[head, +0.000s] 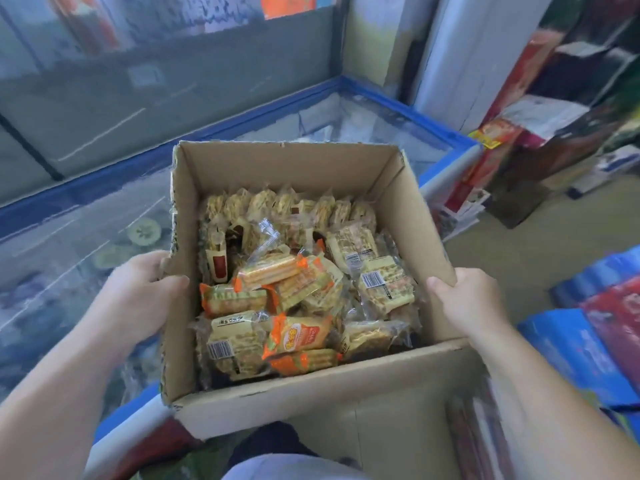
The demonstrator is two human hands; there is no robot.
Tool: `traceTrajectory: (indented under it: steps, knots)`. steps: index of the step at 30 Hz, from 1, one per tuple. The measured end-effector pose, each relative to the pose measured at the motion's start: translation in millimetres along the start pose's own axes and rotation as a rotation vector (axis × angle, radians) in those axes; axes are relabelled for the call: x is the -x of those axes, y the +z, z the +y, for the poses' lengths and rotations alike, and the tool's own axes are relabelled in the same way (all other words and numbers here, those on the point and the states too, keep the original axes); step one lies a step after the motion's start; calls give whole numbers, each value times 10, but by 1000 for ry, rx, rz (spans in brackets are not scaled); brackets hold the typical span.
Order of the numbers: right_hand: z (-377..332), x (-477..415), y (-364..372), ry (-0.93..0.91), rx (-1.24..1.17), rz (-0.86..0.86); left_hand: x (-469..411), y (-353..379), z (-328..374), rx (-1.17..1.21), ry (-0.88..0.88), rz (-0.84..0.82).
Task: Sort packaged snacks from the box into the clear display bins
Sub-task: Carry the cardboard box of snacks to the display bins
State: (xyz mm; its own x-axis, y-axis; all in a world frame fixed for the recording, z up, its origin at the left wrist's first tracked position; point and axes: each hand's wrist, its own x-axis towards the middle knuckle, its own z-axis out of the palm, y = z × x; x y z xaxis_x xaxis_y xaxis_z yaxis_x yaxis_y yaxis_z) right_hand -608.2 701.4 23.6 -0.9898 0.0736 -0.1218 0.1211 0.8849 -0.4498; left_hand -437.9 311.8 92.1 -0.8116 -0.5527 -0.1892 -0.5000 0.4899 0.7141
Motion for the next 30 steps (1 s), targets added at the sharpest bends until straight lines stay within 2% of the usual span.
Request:
traceTrajectory:
  steps: [8,19,25,30]
  knots:
    - [1292,-1042,-648,257,15,150,-1094,1582,1413,-46,202,-178]
    - [2276,-2739,-1452,592,11,287,-3180,3751,3649,-129,383,-513]
    - [2915,-3577,-1788,741,-1,319,-3768,4891,4952,-165,477,-615]
    - [3674,-4528,-2040,778,-84,395,-4057,5905,5912,-209,504,-643]
